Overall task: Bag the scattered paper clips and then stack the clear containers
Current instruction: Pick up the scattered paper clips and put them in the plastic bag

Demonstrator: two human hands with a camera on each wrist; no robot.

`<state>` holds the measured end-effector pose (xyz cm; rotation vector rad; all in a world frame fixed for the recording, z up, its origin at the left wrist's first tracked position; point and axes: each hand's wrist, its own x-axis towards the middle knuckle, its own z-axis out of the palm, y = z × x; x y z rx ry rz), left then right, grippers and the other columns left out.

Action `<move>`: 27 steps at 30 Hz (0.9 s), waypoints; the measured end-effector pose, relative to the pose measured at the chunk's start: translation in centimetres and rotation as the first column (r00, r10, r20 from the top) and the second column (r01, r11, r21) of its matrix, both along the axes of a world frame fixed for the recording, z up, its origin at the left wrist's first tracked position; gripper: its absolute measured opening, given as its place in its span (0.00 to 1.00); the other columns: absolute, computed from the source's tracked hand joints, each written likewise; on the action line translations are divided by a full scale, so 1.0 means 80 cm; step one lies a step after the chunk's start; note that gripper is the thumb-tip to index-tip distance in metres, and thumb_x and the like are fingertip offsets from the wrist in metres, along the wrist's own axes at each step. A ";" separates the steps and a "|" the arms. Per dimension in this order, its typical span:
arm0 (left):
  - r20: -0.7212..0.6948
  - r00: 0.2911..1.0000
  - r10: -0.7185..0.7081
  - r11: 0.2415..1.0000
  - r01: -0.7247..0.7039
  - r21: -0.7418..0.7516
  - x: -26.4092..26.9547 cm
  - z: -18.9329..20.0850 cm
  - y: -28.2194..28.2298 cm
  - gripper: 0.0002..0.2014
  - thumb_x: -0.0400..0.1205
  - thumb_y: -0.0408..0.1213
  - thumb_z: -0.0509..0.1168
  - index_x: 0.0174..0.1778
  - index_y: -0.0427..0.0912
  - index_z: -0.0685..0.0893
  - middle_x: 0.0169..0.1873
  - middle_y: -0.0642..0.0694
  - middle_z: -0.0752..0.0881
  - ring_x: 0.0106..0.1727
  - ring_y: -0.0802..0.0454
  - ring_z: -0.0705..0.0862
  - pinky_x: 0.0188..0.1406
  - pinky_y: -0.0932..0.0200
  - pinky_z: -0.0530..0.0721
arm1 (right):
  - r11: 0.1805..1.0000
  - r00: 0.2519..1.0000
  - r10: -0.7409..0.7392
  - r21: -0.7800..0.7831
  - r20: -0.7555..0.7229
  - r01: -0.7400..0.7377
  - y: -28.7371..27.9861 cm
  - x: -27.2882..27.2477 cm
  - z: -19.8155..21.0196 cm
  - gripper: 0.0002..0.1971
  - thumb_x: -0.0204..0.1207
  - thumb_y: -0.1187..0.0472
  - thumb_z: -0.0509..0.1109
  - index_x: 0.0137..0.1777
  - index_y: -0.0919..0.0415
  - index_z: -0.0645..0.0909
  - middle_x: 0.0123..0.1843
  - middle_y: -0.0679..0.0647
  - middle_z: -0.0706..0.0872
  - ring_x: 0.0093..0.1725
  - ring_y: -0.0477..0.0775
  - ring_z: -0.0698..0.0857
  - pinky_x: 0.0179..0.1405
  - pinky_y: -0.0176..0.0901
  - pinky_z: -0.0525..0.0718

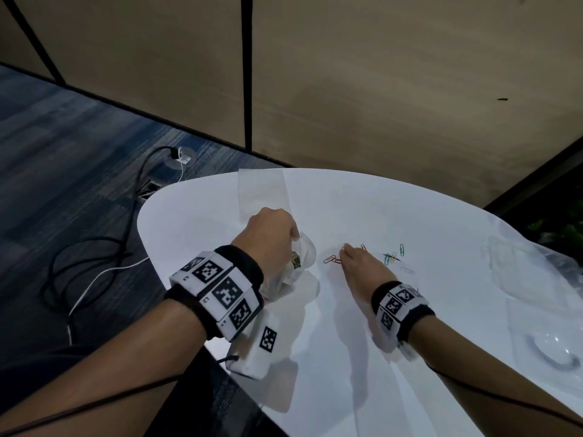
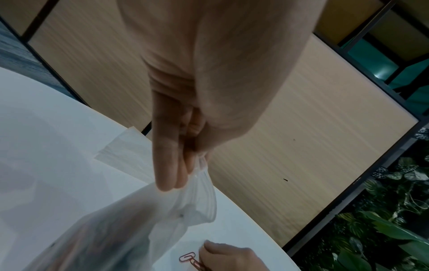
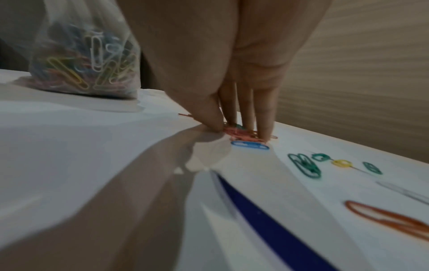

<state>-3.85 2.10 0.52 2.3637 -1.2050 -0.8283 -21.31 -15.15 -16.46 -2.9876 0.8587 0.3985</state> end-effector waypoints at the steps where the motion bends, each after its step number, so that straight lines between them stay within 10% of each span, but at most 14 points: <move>1: -0.003 1.000 0.002 1.000 -0.002 0.008 0.000 0.000 0.000 0.14 0.81 0.29 0.68 0.62 0.43 0.87 0.51 0.40 0.89 0.49 0.42 0.91 0.55 0.50 0.91 | 1.000 1.000 -0.009 -0.018 0.021 0.009 -0.002 0.001 0.002 0.15 0.76 0.72 0.63 0.62 0.63 0.79 0.62 0.57 0.80 0.59 0.58 0.83 0.52 0.46 0.84; 6: 0.000 1.000 -0.021 1.000 0.021 0.015 -0.005 0.005 -0.004 0.14 0.82 0.29 0.68 0.63 0.41 0.87 0.52 0.38 0.90 0.50 0.40 0.91 0.55 0.49 0.91 | 0.965 0.958 -0.249 0.116 0.141 0.234 -0.012 0.000 0.034 0.11 0.77 0.69 0.66 0.50 0.59 0.91 0.48 0.54 0.88 0.46 0.57 0.87 0.44 0.37 0.79; 11: 0.025 0.999 -0.030 0.999 0.030 -0.012 -0.012 0.001 -0.008 0.14 0.84 0.27 0.63 0.61 0.43 0.88 0.53 0.39 0.89 0.50 0.41 0.90 0.55 0.49 0.90 | 0.602 0.552 -0.776 0.619 0.305 0.505 -0.026 -0.016 0.065 0.04 0.71 0.66 0.78 0.44 0.60 0.93 0.40 0.52 0.92 0.40 0.48 0.90 0.44 0.31 0.84; 14: 0.016 1.000 -0.024 0.999 0.024 -0.022 -0.012 -0.001 -0.009 0.14 0.84 0.26 0.62 0.60 0.43 0.88 0.52 0.39 0.89 0.50 0.41 0.90 0.55 0.49 0.90 | 0.267 0.329 -0.926 0.938 0.187 0.220 -0.016 -0.012 0.095 0.07 0.70 0.71 0.79 0.47 0.67 0.91 0.45 0.65 0.92 0.41 0.55 0.91 0.49 0.40 0.89; 19: 0.008 1.000 -0.007 0.999 0.008 -0.035 -0.012 -0.007 -0.013 0.14 0.83 0.27 0.63 0.61 0.42 0.88 0.52 0.39 0.89 0.50 0.40 0.90 0.56 0.49 0.90 | -0.051 0.391 -0.920 0.976 0.036 -0.210 0.036 0.020 0.152 0.08 0.74 0.73 0.74 0.52 0.72 0.87 0.47 0.62 0.92 0.47 0.54 0.91 0.49 0.36 0.89; 23: -0.007 1.000 0.011 0.999 -0.011 -0.046 -0.014 -0.008 -0.015 0.12 0.83 0.29 0.65 0.58 0.43 0.90 0.51 0.37 0.89 0.49 0.39 0.91 0.56 0.49 0.90 | -0.031 0.459 -0.886 0.981 0.062 -0.192 0.079 0.041 0.144 0.06 0.73 0.73 0.75 0.50 0.70 0.89 0.46 0.63 0.91 0.45 0.56 0.90 0.51 0.40 0.89; 27: 0.012 0.999 0.036 0.996 -0.035 -0.080 -0.016 -0.007 -0.013 0.10 0.83 0.31 0.66 0.54 0.42 0.91 0.54 0.41 0.90 0.53 0.44 0.89 0.57 0.53 0.88 | 0.443 0.576 -0.732 0.896 0.363 -0.001 0.096 0.050 0.126 0.05 0.76 0.66 0.74 0.45 0.59 0.92 0.41 0.55 0.93 0.43 0.50 0.91 0.54 0.42 0.88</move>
